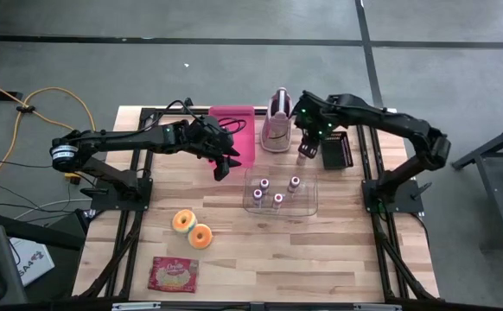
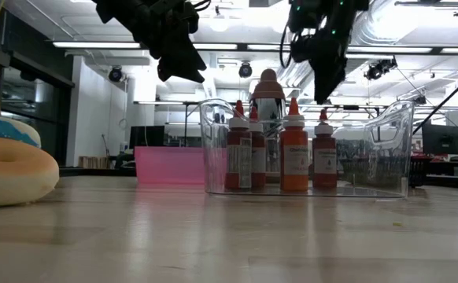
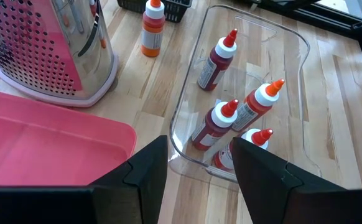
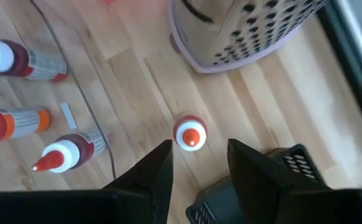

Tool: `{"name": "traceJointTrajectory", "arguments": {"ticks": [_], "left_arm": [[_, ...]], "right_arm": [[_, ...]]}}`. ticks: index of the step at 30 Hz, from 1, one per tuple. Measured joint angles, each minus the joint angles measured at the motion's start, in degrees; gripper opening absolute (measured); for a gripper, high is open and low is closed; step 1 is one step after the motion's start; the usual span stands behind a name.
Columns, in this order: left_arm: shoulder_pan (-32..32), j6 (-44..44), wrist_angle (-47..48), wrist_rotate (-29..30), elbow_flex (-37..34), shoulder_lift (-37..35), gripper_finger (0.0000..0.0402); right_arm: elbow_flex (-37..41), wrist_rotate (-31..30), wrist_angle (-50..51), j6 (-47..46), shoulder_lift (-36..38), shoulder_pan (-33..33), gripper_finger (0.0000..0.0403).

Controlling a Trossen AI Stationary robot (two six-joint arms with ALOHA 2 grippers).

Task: Pick & Place Food Item
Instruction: Put the orange food coloring bottle into the transparent bin

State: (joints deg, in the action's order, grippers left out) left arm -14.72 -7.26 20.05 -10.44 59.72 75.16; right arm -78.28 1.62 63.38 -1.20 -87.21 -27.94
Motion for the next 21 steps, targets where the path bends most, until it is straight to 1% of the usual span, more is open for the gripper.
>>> {"name": "traceJointTrajectory", "arguments": {"ticks": [9,16,21], "left_arm": [[0.0,0.0,0.0,0.0,0.0,0.0,0.0173],[0.0,0.0,0.0,0.0,0.0,0.0,0.0173],[0.0,0.0,0.0,0.0,0.0,0.0,0.0173]], "right_arm": [[0.0,-0.1,0.3,2.5,-3.0,-0.2,0.0144],[0.0,-0.3,0.8,2.7,-4.8,-0.1,0.0192],[0.2,-0.6,0.5,0.8,-5.1,-0.1,0.0219]]}}
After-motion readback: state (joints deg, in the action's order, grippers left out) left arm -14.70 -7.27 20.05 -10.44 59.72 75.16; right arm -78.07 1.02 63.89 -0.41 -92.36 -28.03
